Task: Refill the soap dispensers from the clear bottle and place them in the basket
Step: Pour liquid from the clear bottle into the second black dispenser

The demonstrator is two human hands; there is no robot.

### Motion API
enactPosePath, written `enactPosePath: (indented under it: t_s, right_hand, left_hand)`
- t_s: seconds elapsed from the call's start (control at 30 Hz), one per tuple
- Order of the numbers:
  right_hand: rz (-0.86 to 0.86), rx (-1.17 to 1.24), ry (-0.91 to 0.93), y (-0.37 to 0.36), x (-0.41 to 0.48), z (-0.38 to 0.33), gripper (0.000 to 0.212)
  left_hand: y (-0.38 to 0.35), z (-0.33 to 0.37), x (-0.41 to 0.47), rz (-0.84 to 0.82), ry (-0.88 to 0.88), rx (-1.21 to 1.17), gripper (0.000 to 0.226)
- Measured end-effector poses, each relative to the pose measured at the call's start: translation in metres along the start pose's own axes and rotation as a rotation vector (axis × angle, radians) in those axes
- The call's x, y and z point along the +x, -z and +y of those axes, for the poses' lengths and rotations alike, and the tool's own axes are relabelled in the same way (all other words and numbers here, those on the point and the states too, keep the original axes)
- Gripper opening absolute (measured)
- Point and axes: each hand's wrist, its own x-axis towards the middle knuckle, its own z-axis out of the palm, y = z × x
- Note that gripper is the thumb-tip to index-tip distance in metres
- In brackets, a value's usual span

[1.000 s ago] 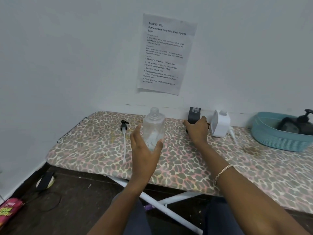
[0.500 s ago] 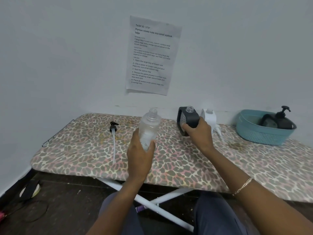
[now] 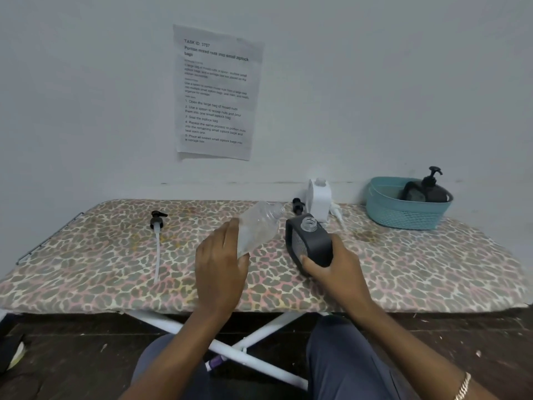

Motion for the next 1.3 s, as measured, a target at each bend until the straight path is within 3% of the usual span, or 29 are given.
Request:
enactPosePath:
  t_s: [0.17, 0.37, 1.3]
  right_hand:
    - [-0.031, -0.043, 0.059, -0.002, 0.003, 0.004, 0.061]
    - [-0.017, -0.002, 0.108, -0.004, -0.006, 0.001, 0.049]
    - [-0.019, 0.015, 0.107, -0.004, -0.014, -0.003, 0.053]
  left_hand:
    - [0.002, 0.002, 0.008, 0.057, -0.064, 0.110, 0.086]
    - [0.010, 0.012, 0.014, 0.104, -0.124, 0.183, 0.087]
    - [0.019, 0.020, 0.016, 0.078, -0.141, 0.261, 0.085]
